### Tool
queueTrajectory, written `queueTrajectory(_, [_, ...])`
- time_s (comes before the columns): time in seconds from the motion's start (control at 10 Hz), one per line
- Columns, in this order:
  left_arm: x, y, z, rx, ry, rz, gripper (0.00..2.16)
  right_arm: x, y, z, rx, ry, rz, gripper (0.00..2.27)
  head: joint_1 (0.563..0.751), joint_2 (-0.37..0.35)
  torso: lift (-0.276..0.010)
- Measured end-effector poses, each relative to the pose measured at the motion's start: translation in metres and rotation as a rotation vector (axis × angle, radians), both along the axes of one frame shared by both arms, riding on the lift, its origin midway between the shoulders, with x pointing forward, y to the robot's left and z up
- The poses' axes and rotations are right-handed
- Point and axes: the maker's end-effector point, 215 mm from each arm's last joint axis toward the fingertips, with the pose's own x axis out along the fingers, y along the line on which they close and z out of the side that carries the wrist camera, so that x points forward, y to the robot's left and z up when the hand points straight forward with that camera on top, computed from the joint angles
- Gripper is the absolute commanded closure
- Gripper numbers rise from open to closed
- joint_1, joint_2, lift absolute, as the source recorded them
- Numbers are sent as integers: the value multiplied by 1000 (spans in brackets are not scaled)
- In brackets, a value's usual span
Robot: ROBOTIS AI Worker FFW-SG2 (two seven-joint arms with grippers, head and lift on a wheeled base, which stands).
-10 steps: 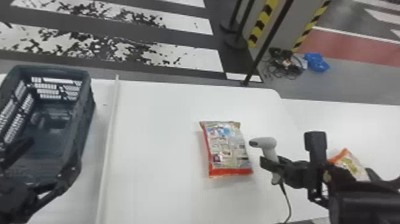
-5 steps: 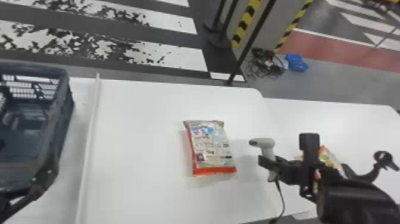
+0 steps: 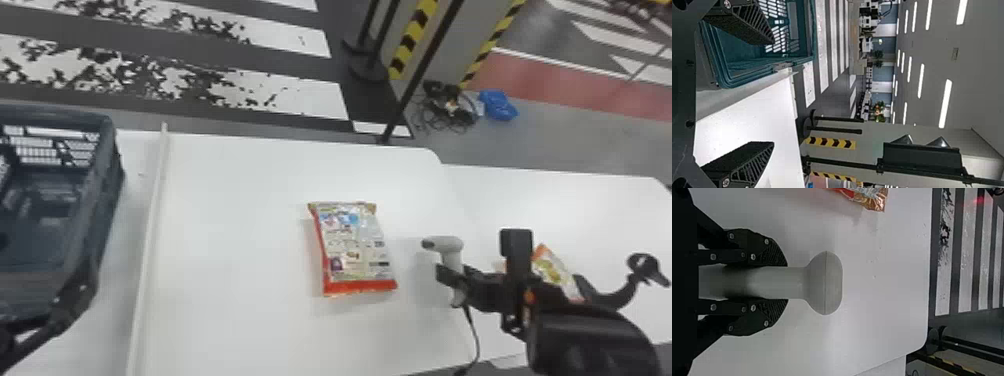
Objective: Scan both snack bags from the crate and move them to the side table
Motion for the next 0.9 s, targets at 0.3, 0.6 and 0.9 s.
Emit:
queueTrajectory(0.3, [0, 0, 0, 1, 0, 0, 83, 0, 0, -11, -11, 11, 3, 2250, 695, -350, -75])
queueTrajectory(0.6, [0, 0, 0, 1, 0, 0, 83, 0, 3, -15, -16, 12, 12, 2182, 695, -350, -75])
queueTrajectory(0.9, [0, 0, -1, 2, 2, 0, 83, 1, -1, -16, -31, 7, -6, 1301, 695, -350, -75])
